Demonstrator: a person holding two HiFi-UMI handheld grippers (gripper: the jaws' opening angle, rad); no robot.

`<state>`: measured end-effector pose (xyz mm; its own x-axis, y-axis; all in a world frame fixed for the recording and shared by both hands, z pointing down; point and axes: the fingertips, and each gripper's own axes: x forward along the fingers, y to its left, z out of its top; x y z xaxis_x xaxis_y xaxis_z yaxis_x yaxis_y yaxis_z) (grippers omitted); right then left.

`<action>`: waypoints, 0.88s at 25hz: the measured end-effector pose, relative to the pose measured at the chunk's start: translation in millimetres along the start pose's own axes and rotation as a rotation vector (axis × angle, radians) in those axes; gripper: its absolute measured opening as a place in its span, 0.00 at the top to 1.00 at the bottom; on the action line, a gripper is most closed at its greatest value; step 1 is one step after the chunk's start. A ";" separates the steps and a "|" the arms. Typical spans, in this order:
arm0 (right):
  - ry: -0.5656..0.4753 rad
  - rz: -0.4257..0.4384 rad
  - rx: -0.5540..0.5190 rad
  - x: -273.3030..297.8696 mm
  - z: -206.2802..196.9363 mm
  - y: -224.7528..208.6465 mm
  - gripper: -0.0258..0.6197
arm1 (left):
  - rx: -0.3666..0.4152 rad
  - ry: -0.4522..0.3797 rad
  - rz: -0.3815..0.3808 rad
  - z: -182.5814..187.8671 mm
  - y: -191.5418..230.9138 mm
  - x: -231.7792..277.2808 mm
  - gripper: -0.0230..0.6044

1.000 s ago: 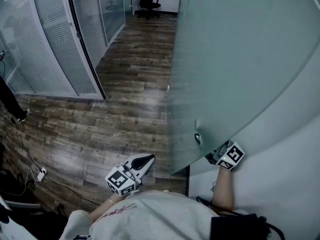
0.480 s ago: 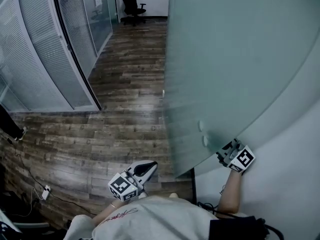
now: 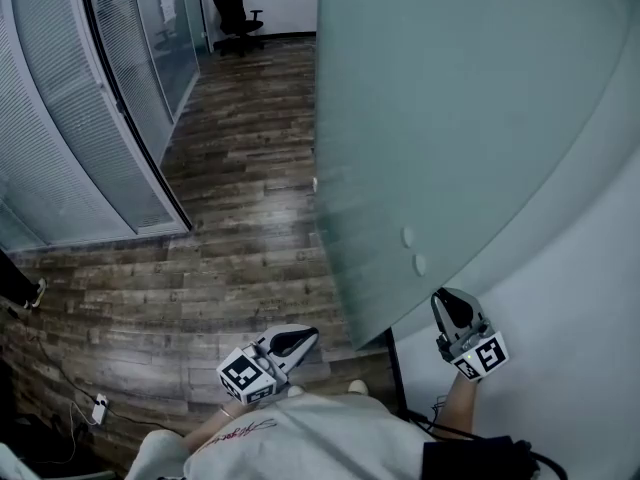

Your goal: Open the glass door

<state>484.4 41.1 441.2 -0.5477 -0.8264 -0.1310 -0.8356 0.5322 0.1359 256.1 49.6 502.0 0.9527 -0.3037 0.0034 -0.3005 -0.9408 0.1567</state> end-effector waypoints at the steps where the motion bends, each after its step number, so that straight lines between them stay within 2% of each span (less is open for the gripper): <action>1: -0.002 0.002 0.008 -3.0 0.1 7.7 0.88 | -0.002 0.003 -0.004 -0.7 0.9 -4.2 0.93; 7: 0.005 0.079 0.079 2.4 -8.1 57.3 0.89 | 0.005 0.008 -0.040 -2.4 0.8 -12.9 0.93; 12: 0.031 0.272 0.101 36.8 -17.7 124.8 0.89 | 0.014 0.008 -0.046 -1.8 -2.3 -20.3 0.93; 17: -0.010 0.433 0.129 73.7 -6.2 180.2 0.91 | 0.008 -0.015 -0.007 4.0 1.3 -36.9 0.93; 22: 0.004 0.554 0.123 93.3 -7.0 217.8 0.91 | 0.000 -0.023 0.037 4.3 2.9 -47.8 0.93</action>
<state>251.7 78.6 465.4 -0.9057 -0.4183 -0.0691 -0.4226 0.9038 0.0677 209.5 60.8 498.1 0.9397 -0.3418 -0.0137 -0.3355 -0.9288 0.1571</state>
